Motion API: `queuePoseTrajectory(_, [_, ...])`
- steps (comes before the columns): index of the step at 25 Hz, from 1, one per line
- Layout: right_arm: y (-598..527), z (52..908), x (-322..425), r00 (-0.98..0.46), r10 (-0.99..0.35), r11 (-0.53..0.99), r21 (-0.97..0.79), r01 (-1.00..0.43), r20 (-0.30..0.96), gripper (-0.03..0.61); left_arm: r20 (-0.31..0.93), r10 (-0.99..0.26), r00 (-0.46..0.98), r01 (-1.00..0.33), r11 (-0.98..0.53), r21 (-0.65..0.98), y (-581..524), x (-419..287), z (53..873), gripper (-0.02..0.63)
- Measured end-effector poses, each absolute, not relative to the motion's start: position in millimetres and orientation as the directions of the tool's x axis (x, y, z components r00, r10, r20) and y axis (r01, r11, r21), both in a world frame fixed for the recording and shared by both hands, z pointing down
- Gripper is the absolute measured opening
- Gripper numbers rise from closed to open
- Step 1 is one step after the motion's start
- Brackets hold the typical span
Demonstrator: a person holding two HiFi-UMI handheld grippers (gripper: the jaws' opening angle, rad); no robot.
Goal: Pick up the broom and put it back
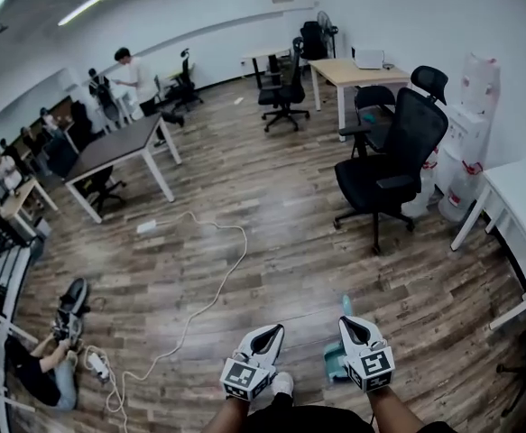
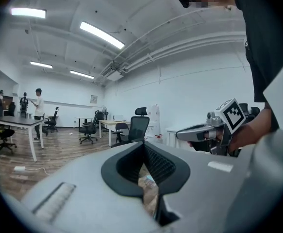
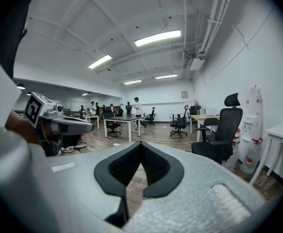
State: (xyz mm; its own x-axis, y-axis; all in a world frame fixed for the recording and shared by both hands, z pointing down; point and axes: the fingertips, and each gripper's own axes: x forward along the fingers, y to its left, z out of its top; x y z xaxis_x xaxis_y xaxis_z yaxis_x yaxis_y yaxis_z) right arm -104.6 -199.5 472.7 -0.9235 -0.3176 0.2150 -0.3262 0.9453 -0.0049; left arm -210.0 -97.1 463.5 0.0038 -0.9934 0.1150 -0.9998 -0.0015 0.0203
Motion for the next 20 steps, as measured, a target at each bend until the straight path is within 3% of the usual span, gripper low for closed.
queuePoseTrajectory(11, [-227,490,-131,-0.843,-0.473,0.874,0.011,-0.487,0.257,0.002,0.171,-0.964,0.201,-0.979,-0.201,0.02,-144,-253,491,0.02])
queuePoseTrajectory(20, [-236,516,-117,-0.718,-0.617,0.759,0.0,-0.651,0.323,0.002,0.155,-0.899,0.409,-0.913,-0.405,0.059,-180,-243,499,0.02])
